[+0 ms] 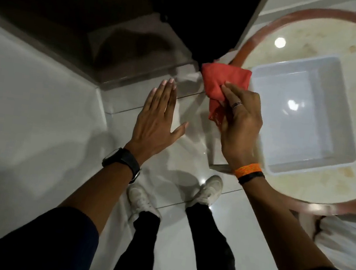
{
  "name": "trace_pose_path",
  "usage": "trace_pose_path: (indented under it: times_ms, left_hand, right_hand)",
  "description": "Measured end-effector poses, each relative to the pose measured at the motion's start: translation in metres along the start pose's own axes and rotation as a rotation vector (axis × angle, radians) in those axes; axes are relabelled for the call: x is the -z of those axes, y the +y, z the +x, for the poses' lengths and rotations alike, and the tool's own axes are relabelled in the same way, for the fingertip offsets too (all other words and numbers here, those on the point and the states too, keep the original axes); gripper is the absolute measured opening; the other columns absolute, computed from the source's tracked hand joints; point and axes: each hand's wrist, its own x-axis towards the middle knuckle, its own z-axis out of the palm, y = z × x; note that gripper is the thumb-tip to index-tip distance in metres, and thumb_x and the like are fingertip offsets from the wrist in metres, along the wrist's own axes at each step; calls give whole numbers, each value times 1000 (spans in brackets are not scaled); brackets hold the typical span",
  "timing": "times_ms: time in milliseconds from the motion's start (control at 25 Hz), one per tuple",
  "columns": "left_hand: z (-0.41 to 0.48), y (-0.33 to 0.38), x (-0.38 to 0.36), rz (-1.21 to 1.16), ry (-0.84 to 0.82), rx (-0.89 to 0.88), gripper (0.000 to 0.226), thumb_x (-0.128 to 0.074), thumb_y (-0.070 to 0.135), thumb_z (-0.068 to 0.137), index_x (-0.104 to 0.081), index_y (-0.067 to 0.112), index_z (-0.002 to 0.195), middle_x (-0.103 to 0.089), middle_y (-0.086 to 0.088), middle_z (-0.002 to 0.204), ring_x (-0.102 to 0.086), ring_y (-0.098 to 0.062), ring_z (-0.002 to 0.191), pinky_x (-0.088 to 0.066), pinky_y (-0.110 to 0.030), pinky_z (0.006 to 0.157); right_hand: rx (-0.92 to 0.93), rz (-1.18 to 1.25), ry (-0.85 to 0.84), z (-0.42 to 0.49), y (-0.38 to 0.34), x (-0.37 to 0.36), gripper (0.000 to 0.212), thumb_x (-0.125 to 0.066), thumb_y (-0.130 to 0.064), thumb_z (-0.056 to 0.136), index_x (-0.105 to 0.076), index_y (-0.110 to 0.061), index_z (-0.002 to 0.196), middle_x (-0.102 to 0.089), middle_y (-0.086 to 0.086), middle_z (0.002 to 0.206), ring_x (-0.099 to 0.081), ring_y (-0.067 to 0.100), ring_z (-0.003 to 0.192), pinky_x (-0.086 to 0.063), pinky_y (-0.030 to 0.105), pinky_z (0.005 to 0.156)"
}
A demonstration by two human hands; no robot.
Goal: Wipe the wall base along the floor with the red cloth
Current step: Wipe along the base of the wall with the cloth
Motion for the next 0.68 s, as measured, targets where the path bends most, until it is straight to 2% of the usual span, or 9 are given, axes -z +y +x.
trace_pose_path:
  times_ms: [160, 200, 320, 400, 480, 560, 680]
  left_hand:
    - [-48, -97, -66, 80, -125, 5, 96, -36, 64, 98, -10, -2, 163, -5, -19, 172, -9, -32, 162, -12, -45, 132]
    - [-58, -120, -91, 93, -174, 5, 98, -42, 63, 97, -10, -2, 163, -6, -20, 172, -10, -32, 162, -10, -45, 132]
    - [-82, -182, -171, 146, -383, 17, 108, -56, 63, 91, -9, -3, 163, -4, -21, 172, -8, -34, 162, -8, -47, 132]
    - [-91, -213, -221, 232, -537, 0, 116, -57, 70, 88, -4, -1, 163, 2, -19, 172, -2, -33, 162, -6, -48, 132]
    - [-91, -233, -259, 328, -659, -33, 121, -53, 76, 87, 2, 1, 164, 7, -17, 172, 4, -31, 163, -2, -48, 132]
    - [-85, -246, -294, 413, -782, -47, 122, -48, 80, 86, 4, 2, 164, 7, -16, 173, 5, -30, 163, -1, -49, 131]
    - [-61, -252, -343, 594, -946, -70, 124, -45, 85, 84, 2, 3, 164, 6, -17, 172, 5, -31, 162, 2, -51, 131]
  right_hand:
    - [-146, 116, -170, -60, -32, -114, 32, -67, -1, 95, -72, -1, 126, -73, 16, 125, -64, 31, 113, -39, 8, 100]
    - [-196, 144, -212, -78, -33, -151, 30, -65, -2, 96, -72, -2, 126, -73, 16, 122, -64, 29, 110, -39, 7, 97]
    - [-374, 201, -356, -139, -19, -269, 28, -60, 5, 93, -74, 1, 117, -73, 21, 111, -66, 34, 102, -48, 30, 88]
    - [-463, 255, -485, -177, -8, -340, 28, -58, 6, 93, -73, 3, 117, -73, 24, 112, -67, 39, 105, -52, 38, 91]
    - [-553, 341, -596, -209, 5, -399, 29, -60, 8, 93, -72, 3, 119, -73, 23, 116, -68, 37, 109, -55, 38, 95]
    - [-678, 429, -685, -236, 24, -452, 32, -60, 9, 93, -71, -1, 121, -75, 17, 119, -70, 32, 111, -55, 32, 95]
    - [-792, 532, -791, -268, 48, -522, 21, -58, -2, 98, -66, -8, 117, -74, 12, 114, -68, 30, 102, -51, 26, 83]
